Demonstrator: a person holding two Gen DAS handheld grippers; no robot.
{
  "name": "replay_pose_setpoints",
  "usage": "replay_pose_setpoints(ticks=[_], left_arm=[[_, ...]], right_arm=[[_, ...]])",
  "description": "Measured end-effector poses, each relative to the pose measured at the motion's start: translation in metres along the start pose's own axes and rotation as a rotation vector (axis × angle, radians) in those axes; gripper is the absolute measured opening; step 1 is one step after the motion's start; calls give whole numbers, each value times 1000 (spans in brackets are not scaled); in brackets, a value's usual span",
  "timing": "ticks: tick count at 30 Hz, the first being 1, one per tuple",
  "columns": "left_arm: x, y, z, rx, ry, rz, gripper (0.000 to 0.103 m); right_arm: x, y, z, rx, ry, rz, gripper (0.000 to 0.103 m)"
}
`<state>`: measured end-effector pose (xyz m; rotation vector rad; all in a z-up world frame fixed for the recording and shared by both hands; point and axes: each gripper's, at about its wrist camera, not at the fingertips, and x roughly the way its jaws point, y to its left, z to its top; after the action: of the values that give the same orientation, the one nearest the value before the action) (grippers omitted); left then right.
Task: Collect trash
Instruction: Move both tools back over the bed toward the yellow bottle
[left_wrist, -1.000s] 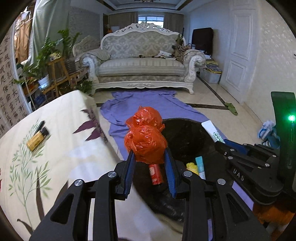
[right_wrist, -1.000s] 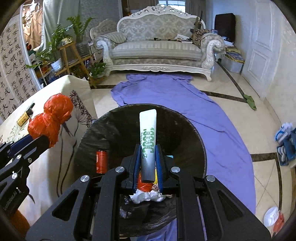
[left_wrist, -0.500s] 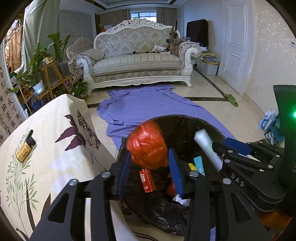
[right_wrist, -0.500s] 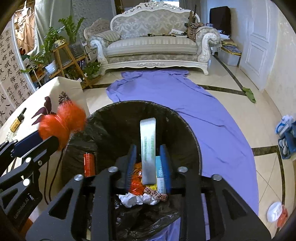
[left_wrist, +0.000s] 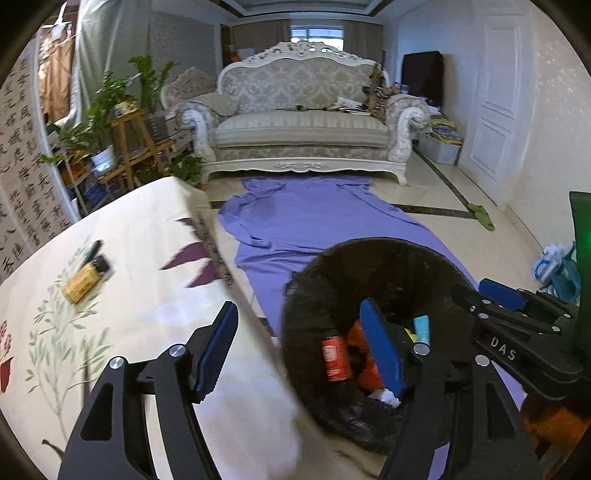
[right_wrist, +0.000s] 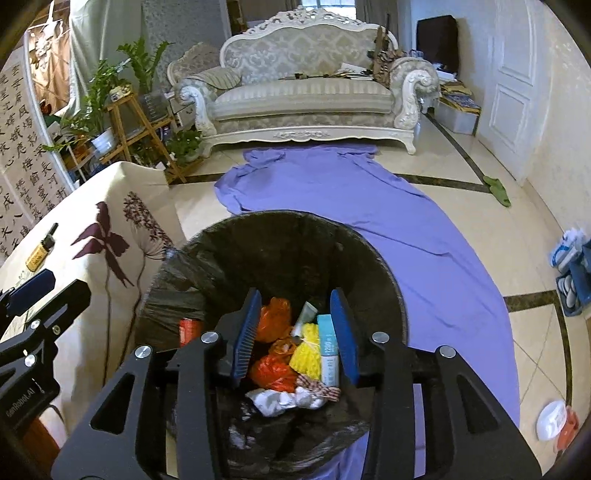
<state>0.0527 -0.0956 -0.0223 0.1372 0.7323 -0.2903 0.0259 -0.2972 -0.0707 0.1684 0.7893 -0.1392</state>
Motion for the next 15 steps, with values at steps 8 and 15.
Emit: replay_pose_setpoints(ticks=[8, 15], left_arm=[[-12, 58, -8, -75, -5, 113, 67], [-9, 107, -10, -140, 9, 196, 67]], right_arm=[[0, 48, 8, -75, 0, 75, 43], [2, 103, 16, -162, 3, 153, 43]])
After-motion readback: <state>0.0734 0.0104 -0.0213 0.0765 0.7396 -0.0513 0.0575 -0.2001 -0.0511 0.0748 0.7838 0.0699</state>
